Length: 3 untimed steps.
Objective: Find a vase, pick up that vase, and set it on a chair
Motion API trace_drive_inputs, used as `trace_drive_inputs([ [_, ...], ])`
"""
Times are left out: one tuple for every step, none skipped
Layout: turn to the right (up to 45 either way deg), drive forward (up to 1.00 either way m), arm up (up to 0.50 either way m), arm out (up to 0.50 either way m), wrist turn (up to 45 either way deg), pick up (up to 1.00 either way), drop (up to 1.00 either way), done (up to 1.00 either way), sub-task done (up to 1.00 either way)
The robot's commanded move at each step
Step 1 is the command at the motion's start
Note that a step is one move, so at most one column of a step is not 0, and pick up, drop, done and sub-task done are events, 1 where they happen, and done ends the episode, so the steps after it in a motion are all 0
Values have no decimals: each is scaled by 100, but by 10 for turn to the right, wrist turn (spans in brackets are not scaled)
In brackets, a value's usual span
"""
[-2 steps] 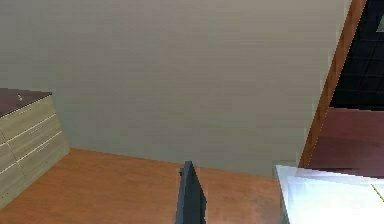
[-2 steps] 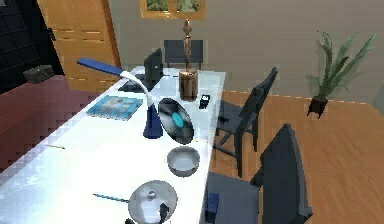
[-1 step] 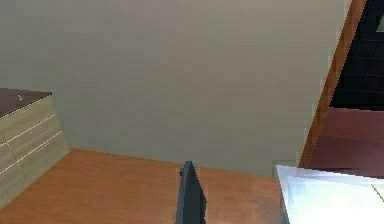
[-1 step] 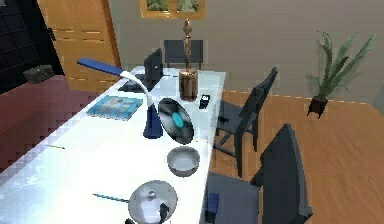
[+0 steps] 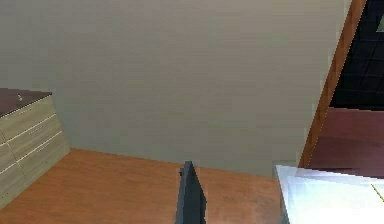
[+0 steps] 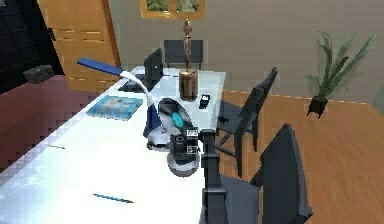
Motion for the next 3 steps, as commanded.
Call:
trace_drive_inputs([
  [0,0,0,0,450,0,0,0,0],
  [0,0,0,0,120,0,0,0,0],
  [0,0,-8,0,0,0,0,0,0],
])
